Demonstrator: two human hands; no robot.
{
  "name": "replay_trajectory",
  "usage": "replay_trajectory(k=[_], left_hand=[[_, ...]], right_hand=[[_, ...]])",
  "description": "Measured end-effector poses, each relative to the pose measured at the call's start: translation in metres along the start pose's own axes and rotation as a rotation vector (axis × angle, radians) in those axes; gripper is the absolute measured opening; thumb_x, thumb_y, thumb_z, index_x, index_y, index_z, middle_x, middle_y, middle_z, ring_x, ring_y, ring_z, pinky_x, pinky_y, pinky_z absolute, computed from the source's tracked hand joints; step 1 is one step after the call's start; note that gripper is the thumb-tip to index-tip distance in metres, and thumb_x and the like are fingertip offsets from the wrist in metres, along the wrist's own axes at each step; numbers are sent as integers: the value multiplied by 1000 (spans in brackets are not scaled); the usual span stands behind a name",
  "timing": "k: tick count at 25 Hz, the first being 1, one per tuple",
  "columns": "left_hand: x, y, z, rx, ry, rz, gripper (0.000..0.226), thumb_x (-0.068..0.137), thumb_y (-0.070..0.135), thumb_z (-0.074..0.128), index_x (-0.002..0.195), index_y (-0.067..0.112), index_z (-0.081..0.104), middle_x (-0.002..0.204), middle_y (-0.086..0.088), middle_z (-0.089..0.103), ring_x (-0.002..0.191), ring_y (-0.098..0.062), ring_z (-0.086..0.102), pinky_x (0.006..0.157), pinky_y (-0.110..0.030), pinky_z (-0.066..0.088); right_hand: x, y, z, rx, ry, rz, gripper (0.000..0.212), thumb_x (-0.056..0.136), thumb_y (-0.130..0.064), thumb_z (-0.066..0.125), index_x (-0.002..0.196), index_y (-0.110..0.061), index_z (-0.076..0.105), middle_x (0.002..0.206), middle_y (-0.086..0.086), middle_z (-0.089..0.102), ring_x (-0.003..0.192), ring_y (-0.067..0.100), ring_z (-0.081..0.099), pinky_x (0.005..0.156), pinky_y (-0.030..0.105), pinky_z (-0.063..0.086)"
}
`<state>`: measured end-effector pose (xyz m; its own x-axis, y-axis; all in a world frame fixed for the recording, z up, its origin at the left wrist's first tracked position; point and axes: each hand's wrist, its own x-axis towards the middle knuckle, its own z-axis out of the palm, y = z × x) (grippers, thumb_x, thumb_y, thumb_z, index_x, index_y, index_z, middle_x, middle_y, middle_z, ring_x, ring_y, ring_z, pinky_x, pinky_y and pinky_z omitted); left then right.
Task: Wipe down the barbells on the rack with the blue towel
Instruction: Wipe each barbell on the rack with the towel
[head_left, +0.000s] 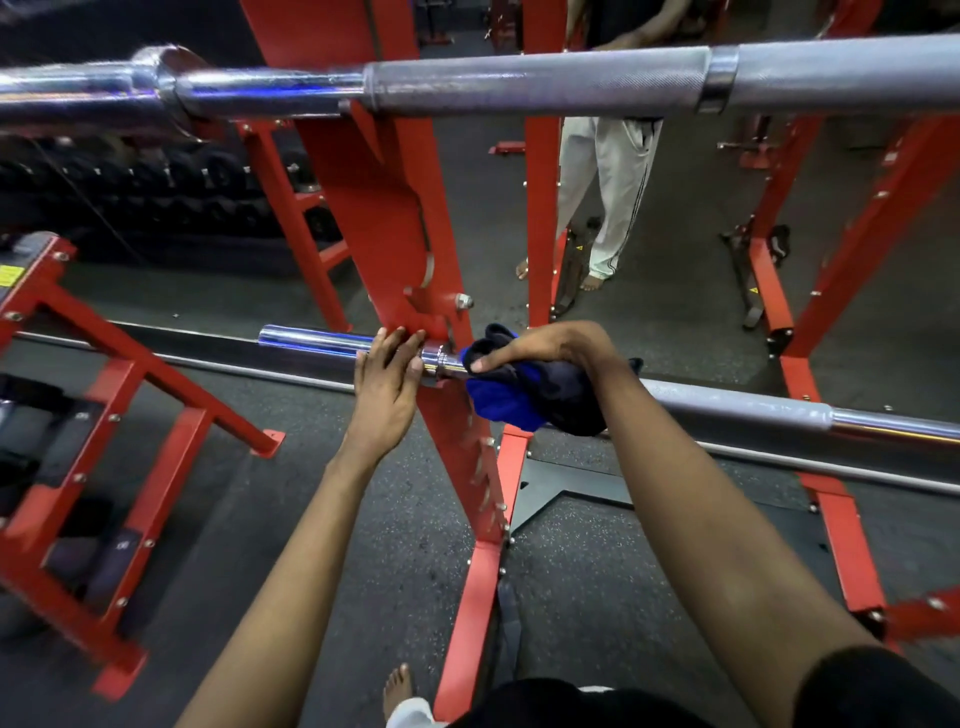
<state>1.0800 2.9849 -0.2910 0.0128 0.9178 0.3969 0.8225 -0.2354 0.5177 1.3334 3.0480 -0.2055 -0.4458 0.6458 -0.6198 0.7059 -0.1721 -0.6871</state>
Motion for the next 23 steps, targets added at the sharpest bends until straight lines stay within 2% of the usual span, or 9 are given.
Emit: replay_trajectory(k=[5,8,10,12,15,17,19,21,23], left_hand=[[0,-33,-23,-162,215,-13,34,104,27,48,134,16,59,144,-5,55,140,-22,44,116,-48,33],[14,-72,-40,-7,248,-114,39,104,31,43,136,13,57,148,-9,50,143,-25,37,119,-48,24],[24,-90,-47,55,172,-122,43,105,37,37,135,14,58,149,-10,49,147,-26,32,121,-45,17],[29,-99,-47,100,121,-86,47,106,40,32,134,15,59,148,-9,50,149,-26,29,122,-44,15],[31,-104,-43,149,166,-6,49,108,40,27,129,12,61,139,-9,55,144,-30,35,120,-48,22],[33,-107,-40,156,186,7,47,108,38,27,126,11,61,134,-8,57,141,-30,37,118,-51,24],[34,-106,-40,153,171,2,46,108,38,27,125,12,60,131,-7,57,140,-30,37,117,-52,24],[32,-110,-42,157,153,17,46,108,39,27,124,12,61,130,-6,58,139,-30,39,116,-51,25],[33,-115,-46,161,143,42,47,107,41,29,124,13,63,129,-5,61,136,-30,44,115,-49,28]], right_hand=[[2,-2,33,-607,527,-231,51,77,-44,79,117,-19,60,112,7,69,99,31,66,76,36,44],[13,17,85,-960,1048,-330,54,73,-37,78,120,-22,55,109,5,61,89,31,63,77,40,42],[23,24,106,-927,1213,-310,57,69,-39,77,120,-24,56,106,5,60,85,30,59,79,42,41],[21,14,101,-870,1178,-255,57,68,-56,72,114,-26,58,101,4,63,83,30,62,78,41,44],[14,-10,67,-803,820,-58,52,73,-69,68,97,-25,58,86,3,64,80,32,68,74,37,51],[11,-26,46,-597,563,37,58,73,-78,69,82,-21,59,76,0,63,74,25,65,72,33,47],[9,-37,32,-292,380,23,51,85,-68,67,75,-18,67,74,0,69,66,11,66,76,30,50],[7,-43,30,-132,346,5,41,95,-50,65,86,-11,71,82,3,72,65,5,66,74,26,50],[11,-39,42,-244,528,63,47,90,-57,68,103,-12,70,96,7,73,89,20,70,80,33,51]])
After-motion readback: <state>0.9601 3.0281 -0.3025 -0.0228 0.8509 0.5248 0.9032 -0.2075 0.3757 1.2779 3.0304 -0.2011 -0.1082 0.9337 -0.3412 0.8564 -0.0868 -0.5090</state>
